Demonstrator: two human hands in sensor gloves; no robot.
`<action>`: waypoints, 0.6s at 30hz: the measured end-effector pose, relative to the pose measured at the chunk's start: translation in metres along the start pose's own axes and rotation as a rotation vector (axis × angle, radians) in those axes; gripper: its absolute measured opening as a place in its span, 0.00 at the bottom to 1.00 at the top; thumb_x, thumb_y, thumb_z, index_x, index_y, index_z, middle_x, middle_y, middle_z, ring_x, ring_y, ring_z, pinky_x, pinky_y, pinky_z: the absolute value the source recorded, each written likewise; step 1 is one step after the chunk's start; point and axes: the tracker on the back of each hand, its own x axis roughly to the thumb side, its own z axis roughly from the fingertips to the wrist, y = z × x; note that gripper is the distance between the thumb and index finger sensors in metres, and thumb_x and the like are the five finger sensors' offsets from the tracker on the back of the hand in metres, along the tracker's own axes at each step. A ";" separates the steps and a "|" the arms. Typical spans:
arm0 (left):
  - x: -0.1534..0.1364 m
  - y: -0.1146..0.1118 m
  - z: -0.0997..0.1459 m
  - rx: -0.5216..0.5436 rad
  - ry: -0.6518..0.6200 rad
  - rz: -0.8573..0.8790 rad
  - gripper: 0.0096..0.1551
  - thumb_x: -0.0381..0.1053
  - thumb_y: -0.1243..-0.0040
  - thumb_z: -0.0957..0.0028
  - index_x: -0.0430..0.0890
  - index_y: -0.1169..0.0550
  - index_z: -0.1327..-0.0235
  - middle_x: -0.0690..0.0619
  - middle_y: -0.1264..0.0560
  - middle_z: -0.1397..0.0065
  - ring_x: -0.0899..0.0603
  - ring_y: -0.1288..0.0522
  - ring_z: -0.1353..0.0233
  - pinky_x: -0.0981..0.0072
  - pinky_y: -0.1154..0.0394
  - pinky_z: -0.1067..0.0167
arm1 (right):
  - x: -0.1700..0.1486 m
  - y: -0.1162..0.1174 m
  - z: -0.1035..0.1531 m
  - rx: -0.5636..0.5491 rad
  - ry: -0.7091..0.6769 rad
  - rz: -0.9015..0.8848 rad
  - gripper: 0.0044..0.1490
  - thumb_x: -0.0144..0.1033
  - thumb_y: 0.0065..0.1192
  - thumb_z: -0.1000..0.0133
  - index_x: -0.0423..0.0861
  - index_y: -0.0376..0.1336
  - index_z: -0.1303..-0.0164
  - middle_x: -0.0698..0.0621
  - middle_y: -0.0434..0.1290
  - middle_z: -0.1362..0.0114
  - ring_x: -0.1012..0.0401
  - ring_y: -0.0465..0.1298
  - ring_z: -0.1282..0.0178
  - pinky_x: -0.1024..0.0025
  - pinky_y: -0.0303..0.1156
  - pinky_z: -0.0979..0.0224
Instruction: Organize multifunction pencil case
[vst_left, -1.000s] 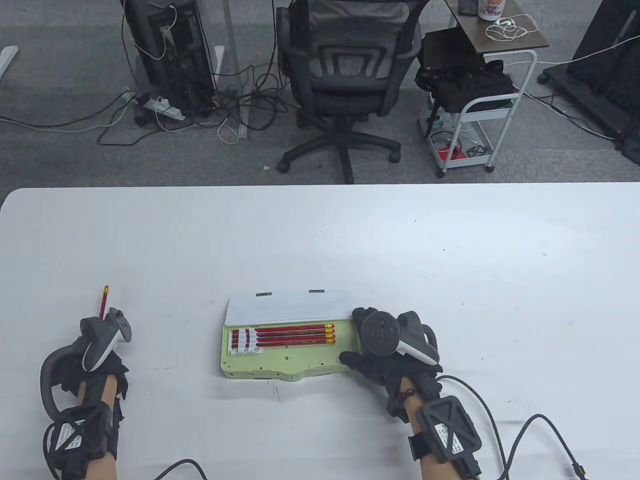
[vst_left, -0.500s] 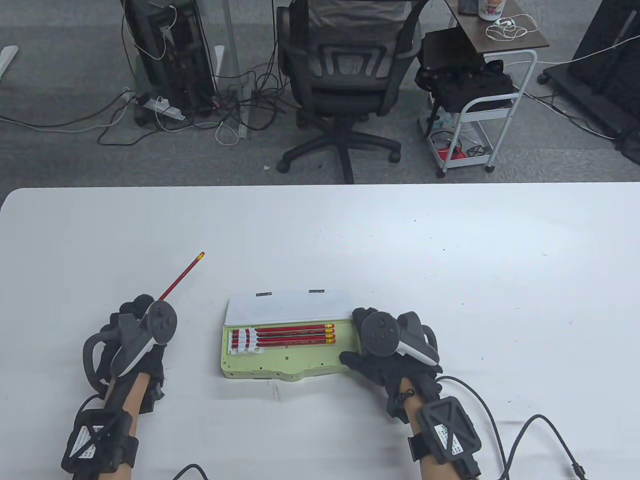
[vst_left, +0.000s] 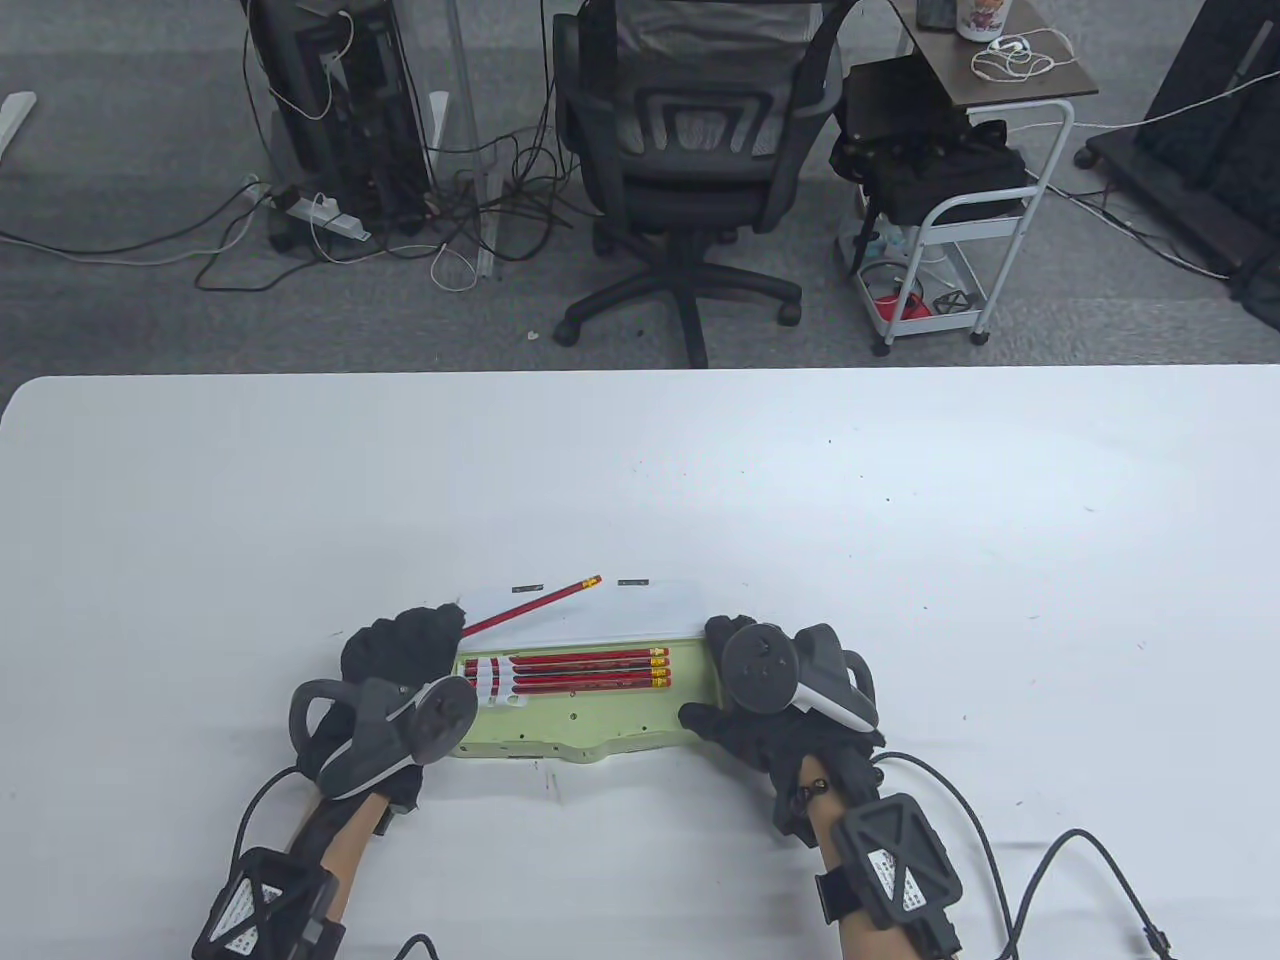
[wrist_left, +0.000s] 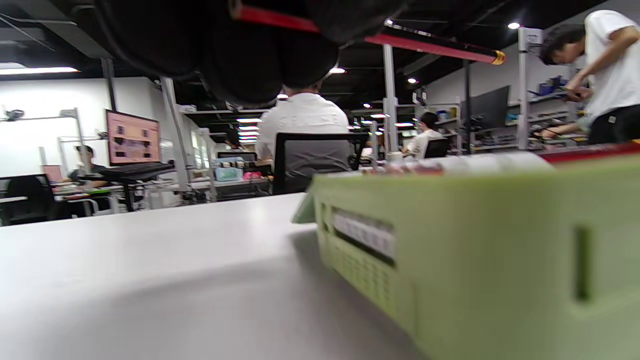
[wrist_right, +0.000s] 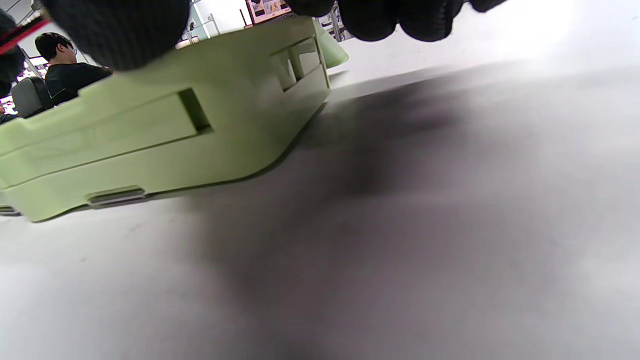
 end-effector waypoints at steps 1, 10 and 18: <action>0.000 0.000 0.001 0.008 -0.011 0.000 0.26 0.40 0.52 0.37 0.46 0.40 0.26 0.45 0.30 0.26 0.39 0.24 0.33 0.32 0.29 0.32 | 0.000 0.000 0.000 0.000 0.000 0.001 0.62 0.61 0.54 0.48 0.33 0.42 0.17 0.26 0.48 0.18 0.28 0.54 0.20 0.31 0.53 0.24; 0.002 0.007 0.012 0.042 -0.056 0.027 0.26 0.40 0.51 0.37 0.46 0.39 0.26 0.45 0.29 0.26 0.39 0.23 0.33 0.32 0.28 0.32 | 0.011 -0.011 0.008 -0.121 -0.033 0.004 0.58 0.58 0.55 0.48 0.33 0.46 0.17 0.26 0.51 0.18 0.28 0.57 0.21 0.30 0.56 0.25; 0.013 0.012 0.015 0.062 -0.110 0.036 0.25 0.40 0.51 0.37 0.46 0.38 0.26 0.45 0.28 0.26 0.39 0.23 0.33 0.32 0.28 0.32 | 0.036 -0.021 0.017 -0.330 -0.145 0.036 0.52 0.53 0.58 0.48 0.34 0.53 0.21 0.30 0.60 0.22 0.32 0.67 0.25 0.34 0.65 0.27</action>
